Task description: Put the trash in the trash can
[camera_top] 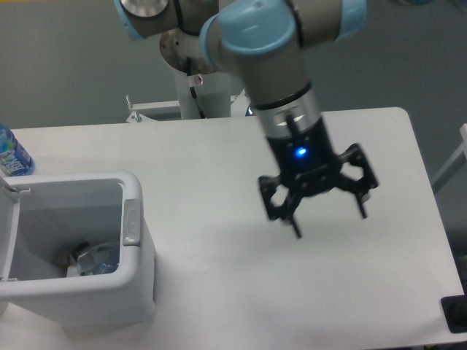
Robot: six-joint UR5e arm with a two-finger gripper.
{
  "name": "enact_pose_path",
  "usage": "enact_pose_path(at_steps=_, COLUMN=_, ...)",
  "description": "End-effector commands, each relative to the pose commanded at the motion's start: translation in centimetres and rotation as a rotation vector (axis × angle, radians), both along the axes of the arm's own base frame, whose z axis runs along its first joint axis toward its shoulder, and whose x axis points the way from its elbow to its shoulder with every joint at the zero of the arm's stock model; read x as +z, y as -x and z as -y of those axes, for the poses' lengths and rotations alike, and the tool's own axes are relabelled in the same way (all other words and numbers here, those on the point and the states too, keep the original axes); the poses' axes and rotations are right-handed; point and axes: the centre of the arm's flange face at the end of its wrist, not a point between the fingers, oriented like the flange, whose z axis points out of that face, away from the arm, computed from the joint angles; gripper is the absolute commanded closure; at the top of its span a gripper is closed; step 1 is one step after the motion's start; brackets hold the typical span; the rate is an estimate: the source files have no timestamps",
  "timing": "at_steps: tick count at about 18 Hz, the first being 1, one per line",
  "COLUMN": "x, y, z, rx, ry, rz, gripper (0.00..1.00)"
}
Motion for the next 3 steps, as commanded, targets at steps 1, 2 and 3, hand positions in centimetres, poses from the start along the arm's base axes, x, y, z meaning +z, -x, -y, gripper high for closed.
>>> enact_pose_path(at_steps=1, x=-0.4, y=0.1, z=0.8, rx=-0.005, ry=0.010, rz=0.001, gripper=0.00)
enact_pose_path(at_steps=2, x=-0.2, y=0.2, z=1.7, rx=0.005, ry=0.009, rz=0.002, gripper=0.00)
enact_pose_path(at_steps=3, x=-0.1, y=0.3, z=2.4, rx=0.014, ry=0.007, rz=0.004, gripper=0.00)
